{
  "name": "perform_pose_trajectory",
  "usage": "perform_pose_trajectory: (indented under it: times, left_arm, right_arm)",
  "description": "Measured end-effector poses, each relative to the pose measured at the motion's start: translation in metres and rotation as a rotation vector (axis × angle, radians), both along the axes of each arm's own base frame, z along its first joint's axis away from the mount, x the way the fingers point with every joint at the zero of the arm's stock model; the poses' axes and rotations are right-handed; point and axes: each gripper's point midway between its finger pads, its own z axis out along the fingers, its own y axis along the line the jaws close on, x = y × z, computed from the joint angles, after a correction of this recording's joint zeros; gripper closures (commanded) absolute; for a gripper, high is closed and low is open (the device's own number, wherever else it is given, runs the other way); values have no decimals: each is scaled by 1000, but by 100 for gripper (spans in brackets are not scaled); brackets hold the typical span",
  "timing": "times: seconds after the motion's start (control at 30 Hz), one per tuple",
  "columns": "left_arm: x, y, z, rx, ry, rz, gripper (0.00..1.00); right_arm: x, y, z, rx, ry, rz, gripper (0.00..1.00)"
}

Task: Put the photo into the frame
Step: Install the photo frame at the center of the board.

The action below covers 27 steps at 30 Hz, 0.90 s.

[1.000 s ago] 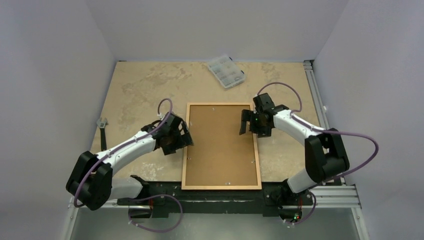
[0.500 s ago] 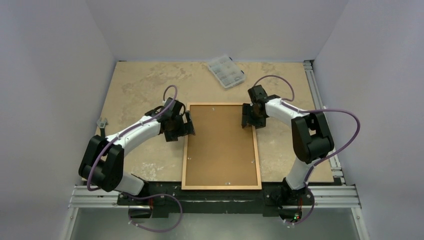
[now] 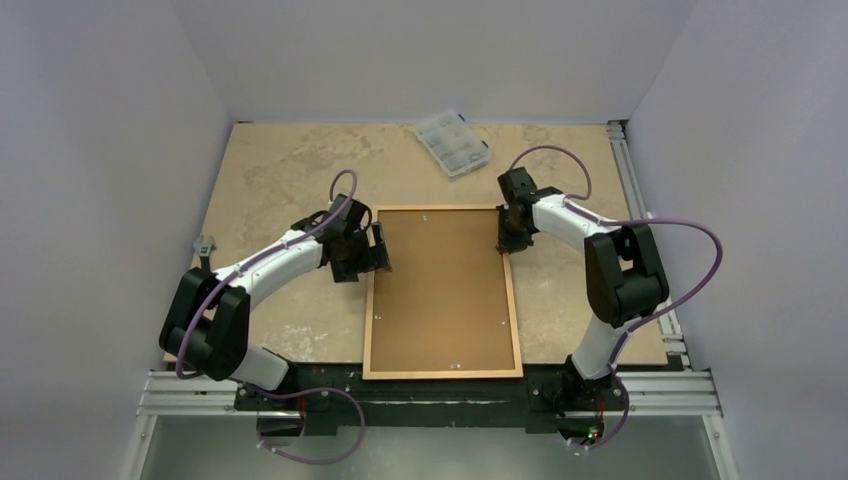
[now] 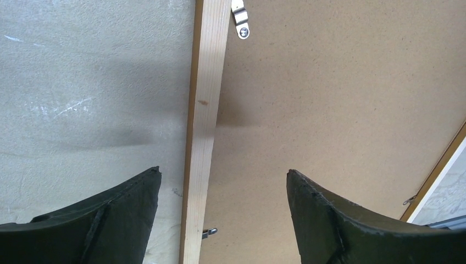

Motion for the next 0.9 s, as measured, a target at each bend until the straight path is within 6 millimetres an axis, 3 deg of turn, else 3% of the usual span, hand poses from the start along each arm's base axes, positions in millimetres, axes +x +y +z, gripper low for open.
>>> perform_pose_trajectory:
  times: [0.17,0.3,0.4,0.47,0.63,0.73,0.9]
  left_arm:
    - [0,1,0,4,-2,-10,19]
    - [1,4,0,3,-2,-7,19]
    - [4,8,0,2,-1,6,19]
    - [5,10,0,2,-1,14,19]
    - [7,13,0,0,0,23,19]
    - [7,13,0,-1,1,24,19]
    - [7,12,0,-6,2,22,19]
  right_arm:
    - [0,0,0,1,0,0,100]
    - [0,1,1,6,0,4,67]
    - [1,3,2,22,-7,8,52]
    - [1,5,4,35,-16,13,47]
    - [2,7,12,49,-41,18,49]
    - [2,6,7,41,-29,19,59]
    - [5,5,0,27,-17,15,61]
